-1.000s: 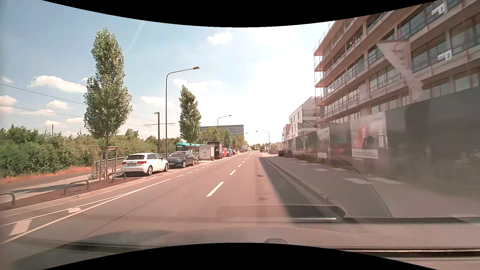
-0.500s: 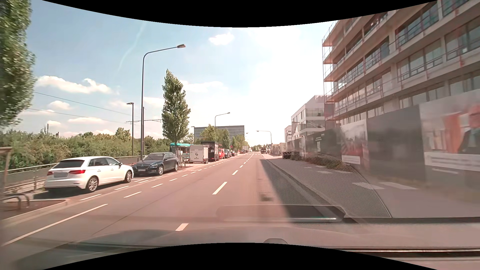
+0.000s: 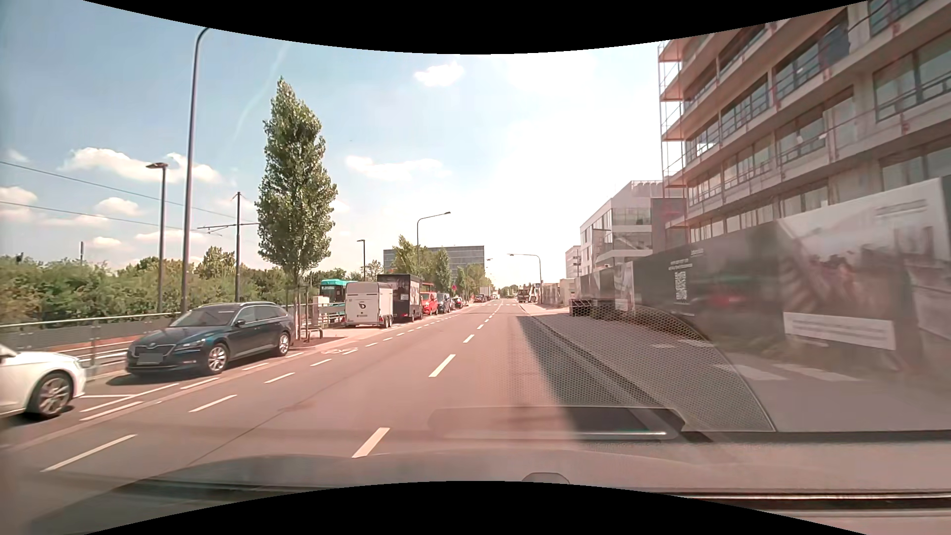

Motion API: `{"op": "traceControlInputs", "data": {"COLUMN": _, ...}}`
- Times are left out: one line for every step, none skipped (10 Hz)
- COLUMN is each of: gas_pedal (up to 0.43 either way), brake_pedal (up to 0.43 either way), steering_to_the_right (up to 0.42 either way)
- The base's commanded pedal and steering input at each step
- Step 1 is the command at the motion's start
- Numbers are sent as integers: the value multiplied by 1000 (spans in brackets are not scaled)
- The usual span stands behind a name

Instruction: Follow the waypoints while adhering to traffic rules and regulations

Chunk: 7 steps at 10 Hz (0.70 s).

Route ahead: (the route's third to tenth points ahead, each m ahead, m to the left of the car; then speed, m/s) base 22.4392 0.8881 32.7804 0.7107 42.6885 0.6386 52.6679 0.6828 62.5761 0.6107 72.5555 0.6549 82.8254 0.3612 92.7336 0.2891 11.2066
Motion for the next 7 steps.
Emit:
{"op": "traceControlInputs", "data": {"gas_pedal": 130, "brake_pedal": 0, "steering_to_the_right": -5}}
{"op": "traceControlInputs", "data": {"gas_pedal": 130, "brake_pedal": 0, "steering_to_the_right": -5}}
{"op": "traceControlInputs", "data": {"gas_pedal": 118, "brake_pedal": 0, "steering_to_the_right": -5}}
{"op": "traceControlInputs", "data": {"gas_pedal": 87, "brake_pedal": 0, "steering_to_the_right": -5}}
{"op": "traceControlInputs", "data": {"gas_pedal": 67, "brake_pedal": 0, "steering_to_the_right": -4}}
{"op": "traceControlInputs", "data": {"gas_pedal": 59, "brake_pedal": 0, "steering_to_the_right": -4}}
{"op": "traceControlInputs", "data": {"gas_pedal": 39, "brake_pedal": 0, "steering_to_the_right": -4}}
